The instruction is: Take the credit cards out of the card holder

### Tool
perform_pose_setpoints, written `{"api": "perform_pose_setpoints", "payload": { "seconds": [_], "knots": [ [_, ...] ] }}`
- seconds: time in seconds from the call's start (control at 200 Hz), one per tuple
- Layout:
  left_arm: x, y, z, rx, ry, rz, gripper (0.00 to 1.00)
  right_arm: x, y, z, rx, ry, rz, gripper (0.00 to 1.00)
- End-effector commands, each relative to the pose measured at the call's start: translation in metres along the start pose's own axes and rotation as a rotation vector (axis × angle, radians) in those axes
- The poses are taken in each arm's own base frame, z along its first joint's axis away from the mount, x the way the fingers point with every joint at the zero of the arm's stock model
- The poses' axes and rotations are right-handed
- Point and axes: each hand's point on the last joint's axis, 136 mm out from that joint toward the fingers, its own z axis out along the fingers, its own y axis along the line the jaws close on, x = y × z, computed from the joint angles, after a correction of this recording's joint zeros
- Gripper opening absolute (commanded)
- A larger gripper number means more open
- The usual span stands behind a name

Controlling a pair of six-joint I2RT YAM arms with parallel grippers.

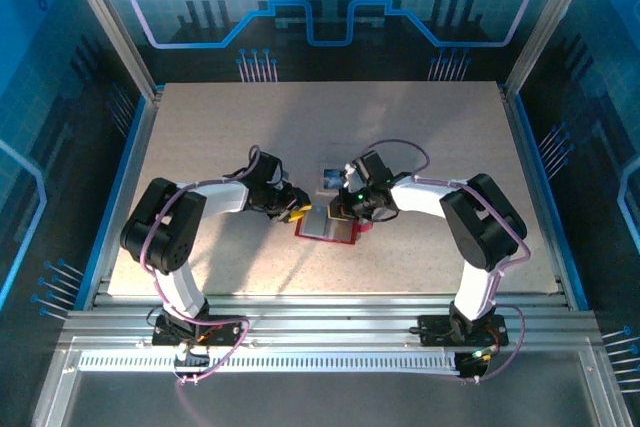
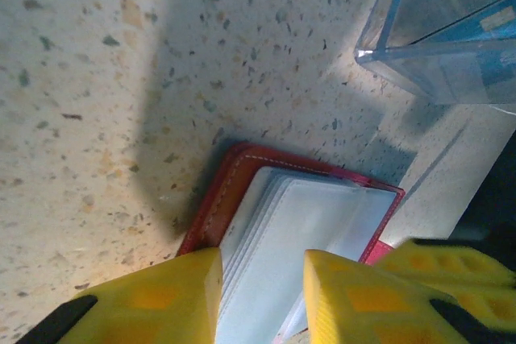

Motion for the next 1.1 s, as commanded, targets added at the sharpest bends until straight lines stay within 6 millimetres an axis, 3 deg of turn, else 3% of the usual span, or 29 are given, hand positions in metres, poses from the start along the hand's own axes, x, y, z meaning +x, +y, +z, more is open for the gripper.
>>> {"api": "perform_pose_setpoints", "payload": {
  "seconds": [0.0,0.195,0.345,0.76,1.096],
  "knots": [
    [0.011,0.007,0.006,-0.027,0.043,-0.015,0.34,0.002,-0.014,0.003,0.003,0.013,0.046,0.10],
    [0.017,0.004,0.010,-0.041,0.047,-0.009,0.35,-0.002,-0.034,0.002,0.042,0.009,0.047,0.10],
    [0.016,0.001,0.008,-0.051,0.034,-0.003,0.34,-0.009,-0.034,-0.004,0.029,-0.005,0.039,0.10],
    [0.008,-0.008,0.000,-0.052,-0.008,0.011,0.32,-0.012,-0.005,-0.020,0.003,-0.002,-0.001,0.15],
    [0.014,0.004,0.002,-0.068,0.000,-0.012,0.17,-0.007,0.021,-0.008,-0.004,0.062,-0.029,0.15]
  ]
}}
